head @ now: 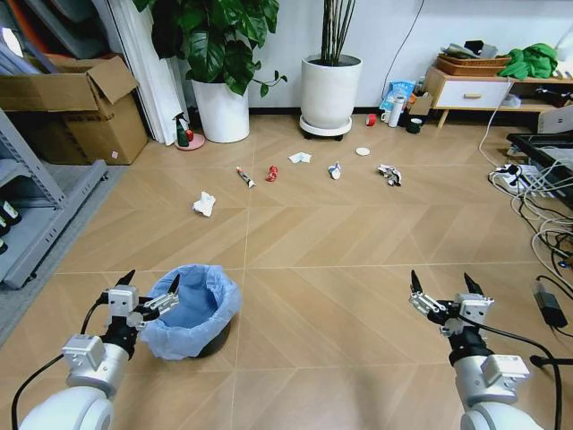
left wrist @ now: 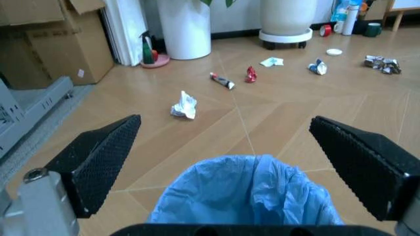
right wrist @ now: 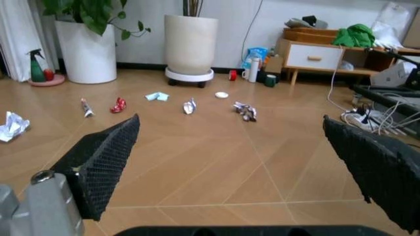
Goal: Pick up the trash bin and place the garbage on the floor into it.
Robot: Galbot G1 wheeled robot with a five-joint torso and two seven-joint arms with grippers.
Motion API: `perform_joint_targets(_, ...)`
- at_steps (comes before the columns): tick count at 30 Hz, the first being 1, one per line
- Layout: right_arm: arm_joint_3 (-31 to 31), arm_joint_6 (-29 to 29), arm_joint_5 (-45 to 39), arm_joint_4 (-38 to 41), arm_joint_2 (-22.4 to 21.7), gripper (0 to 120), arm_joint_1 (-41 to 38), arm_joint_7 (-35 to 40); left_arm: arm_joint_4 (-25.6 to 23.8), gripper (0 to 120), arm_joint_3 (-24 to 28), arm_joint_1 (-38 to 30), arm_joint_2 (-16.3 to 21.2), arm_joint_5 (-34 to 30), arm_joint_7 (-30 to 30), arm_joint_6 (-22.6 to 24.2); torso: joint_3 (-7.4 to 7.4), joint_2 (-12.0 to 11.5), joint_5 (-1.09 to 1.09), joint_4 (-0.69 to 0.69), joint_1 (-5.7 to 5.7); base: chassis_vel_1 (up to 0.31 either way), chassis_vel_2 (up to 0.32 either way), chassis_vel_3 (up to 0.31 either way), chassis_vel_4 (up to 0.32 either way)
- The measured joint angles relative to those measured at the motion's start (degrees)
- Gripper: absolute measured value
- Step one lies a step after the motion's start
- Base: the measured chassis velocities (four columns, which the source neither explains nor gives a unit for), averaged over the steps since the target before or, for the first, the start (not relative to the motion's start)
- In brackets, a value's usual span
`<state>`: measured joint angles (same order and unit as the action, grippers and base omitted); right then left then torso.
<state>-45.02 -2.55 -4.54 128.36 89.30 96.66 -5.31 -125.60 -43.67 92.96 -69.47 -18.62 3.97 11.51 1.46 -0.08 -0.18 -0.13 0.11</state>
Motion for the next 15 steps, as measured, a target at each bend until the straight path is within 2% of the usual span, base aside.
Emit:
perform_joint_targets(8, 0.1, 0.0, 0.1, -0.1, 0.1, 100, 0.2, 0.0, 0.0, 100, 0.3, -0.4, 0.6, -0.5, -0.2, 0.7, 0.0, 0.0, 0.0, 0.0, 0.0, 0.0, 0.0, 0.0, 0.0)
perform_joint_targets(15, 0.2, 0.1, 0.1, -0.4, -0.2, 100, 0.5, 0.0, 1.4, 100, 0.5, -3.1, 3.5, -4.2, -0.8, 4.9, 0.0, 0.0, 0.0, 0.0, 0.0, 0.0, 0.0, 0.0, 0.0)
